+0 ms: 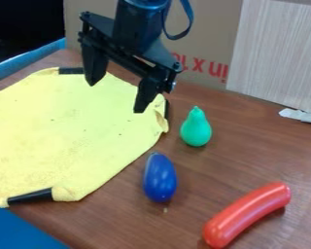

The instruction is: Place the green item on the cloth

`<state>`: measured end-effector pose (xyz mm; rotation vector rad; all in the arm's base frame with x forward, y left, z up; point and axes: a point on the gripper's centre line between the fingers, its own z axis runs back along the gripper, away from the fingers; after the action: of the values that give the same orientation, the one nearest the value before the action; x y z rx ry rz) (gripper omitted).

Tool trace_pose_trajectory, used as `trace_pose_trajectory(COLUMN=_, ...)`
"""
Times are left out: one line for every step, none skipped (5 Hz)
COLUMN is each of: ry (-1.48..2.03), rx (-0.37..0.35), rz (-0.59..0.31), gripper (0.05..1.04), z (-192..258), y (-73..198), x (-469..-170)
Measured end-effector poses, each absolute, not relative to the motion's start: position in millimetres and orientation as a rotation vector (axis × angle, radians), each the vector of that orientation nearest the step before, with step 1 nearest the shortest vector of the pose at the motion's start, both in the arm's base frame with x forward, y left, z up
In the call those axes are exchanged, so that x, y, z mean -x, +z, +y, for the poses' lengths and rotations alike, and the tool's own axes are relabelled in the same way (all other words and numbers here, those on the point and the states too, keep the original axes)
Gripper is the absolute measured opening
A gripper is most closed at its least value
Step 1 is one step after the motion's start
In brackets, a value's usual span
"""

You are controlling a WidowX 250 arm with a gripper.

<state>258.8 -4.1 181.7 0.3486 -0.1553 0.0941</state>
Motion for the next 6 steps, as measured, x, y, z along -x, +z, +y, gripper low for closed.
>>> trace_pose_trajectory(ry=0.092, rx=-0.352, rz=-0.136, gripper=1.001, z=-5, y=176, x=-260)
trace_pose_trajectory(ry=0.081, rx=-0.366, rz=-0.112, gripper=1.001, z=-6, y=161, x=-268)
trace_pose_trajectory(ry=0.021, rx=-0.318, rz=-0.091, gripper=1.001, z=-15, y=145, x=-279)
trace_pose_trajectory(ry=-0.074, rx=-0.177, rz=-0.100, gripper=1.001, z=-20, y=138, x=-294)
trace_pose_trajectory(ry=-0.147, rx=-0.034, rz=-0.121, gripper=1.001, z=-24, y=134, x=-306)
trace_pose_trajectory(ry=-0.178, rx=0.023, rz=-0.136, gripper=1.001, z=-28, y=127, x=-313)
